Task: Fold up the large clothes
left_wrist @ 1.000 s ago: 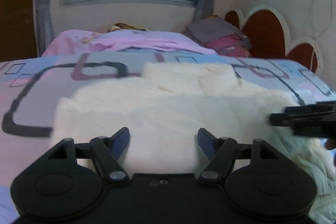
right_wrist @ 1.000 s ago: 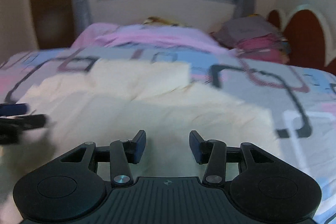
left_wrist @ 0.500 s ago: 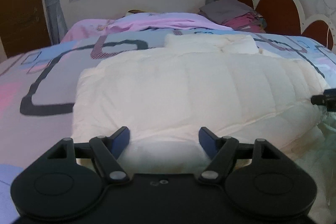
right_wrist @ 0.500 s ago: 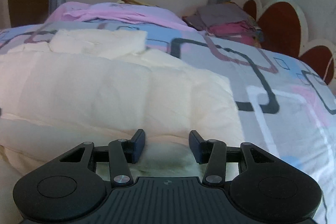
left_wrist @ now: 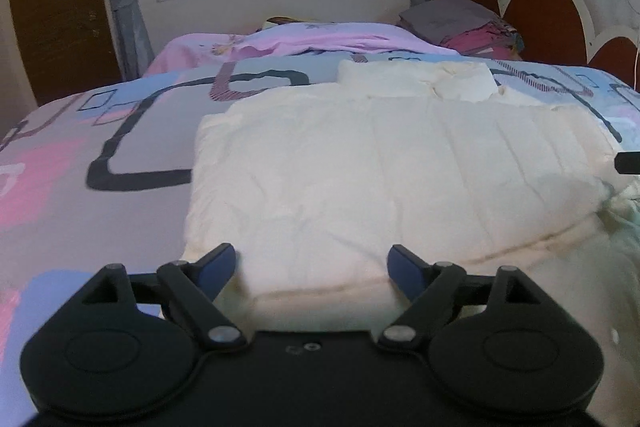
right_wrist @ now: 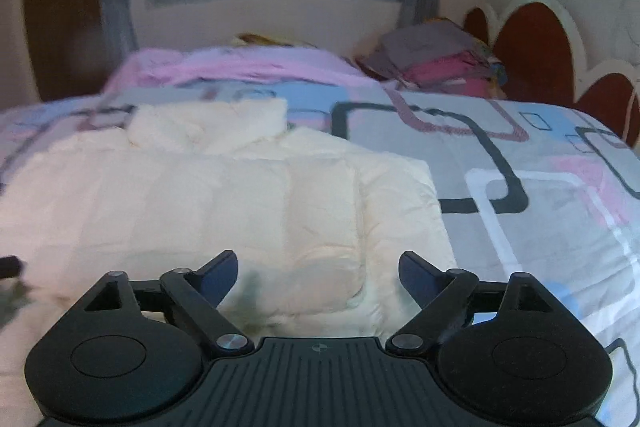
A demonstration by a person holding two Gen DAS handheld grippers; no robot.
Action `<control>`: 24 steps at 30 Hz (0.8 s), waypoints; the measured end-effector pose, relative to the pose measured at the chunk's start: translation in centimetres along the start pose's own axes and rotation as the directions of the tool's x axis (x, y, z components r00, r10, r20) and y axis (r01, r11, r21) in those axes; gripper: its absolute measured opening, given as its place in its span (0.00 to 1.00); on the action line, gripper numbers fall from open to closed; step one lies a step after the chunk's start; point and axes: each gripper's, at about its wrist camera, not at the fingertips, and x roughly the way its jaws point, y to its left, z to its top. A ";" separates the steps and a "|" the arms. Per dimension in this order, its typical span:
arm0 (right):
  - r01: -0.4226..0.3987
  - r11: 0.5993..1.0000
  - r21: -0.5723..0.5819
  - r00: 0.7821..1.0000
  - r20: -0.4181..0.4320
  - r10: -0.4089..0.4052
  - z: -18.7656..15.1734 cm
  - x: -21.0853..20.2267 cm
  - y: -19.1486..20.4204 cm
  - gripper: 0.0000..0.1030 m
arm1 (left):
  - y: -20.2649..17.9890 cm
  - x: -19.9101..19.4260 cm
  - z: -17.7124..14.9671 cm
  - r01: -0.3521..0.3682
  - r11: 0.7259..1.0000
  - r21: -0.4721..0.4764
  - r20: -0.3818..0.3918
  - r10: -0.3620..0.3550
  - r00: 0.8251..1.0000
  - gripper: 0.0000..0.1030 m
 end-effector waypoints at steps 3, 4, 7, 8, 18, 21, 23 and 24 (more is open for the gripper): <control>-0.018 1.000 0.006 1.000 0.005 0.018 -1.0 -2.4 -0.9 0.83 | 0.4 -2.4 -1.1 -0.024 1.000 -0.012 0.011 0.024 1.000 0.80; -0.027 0.999 0.018 1.000 0.008 0.027 -1.5 -3.4 -1.5 0.83 | 0.5 -3.3 -1.7 -0.030 0.999 -0.020 0.016 0.030 0.999 0.80; -0.048 0.998 0.050 0.999 0.014 0.047 -3.1 -6.3 -3.3 0.83 | 0.8 -5.6 -3.2 -0.052 0.998 -0.029 0.012 0.052 0.999 0.80; -0.052 0.997 0.055 0.999 0.016 0.052 -3.7 -7.4 -3.9 0.77 | 0.7 -6.5 -3.8 -0.061 0.998 -0.026 0.011 0.062 0.998 0.80; -0.068 0.987 0.147 0.997 -0.020 0.071 -11.5 -16.8 -9.8 0.73 | 1.3 -14.4 -11.1 -0.092 0.992 -0.089 -0.041 0.089 0.995 0.76; -0.076 0.980 0.184 0.995 -0.053 0.087 -13.9 -18.5 -11.3 0.73 | 2.3 -16.4 -13.3 -0.100 0.986 -0.135 -0.065 0.092 0.994 0.76; -0.083 0.978 0.189 0.992 -0.074 0.099 -15.4 -19.5 -11.7 0.73 | 2.8 -17.4 -14.5 -0.098 0.982 -0.159 -0.074 0.087 0.993 0.76; -0.078 0.979 0.187 0.992 -0.081 0.095 -16.2 -19.9 -11.7 0.73 | 3.0 -17.9 -15.1 -0.089 0.980 -0.175 -0.077 0.077 0.994 0.76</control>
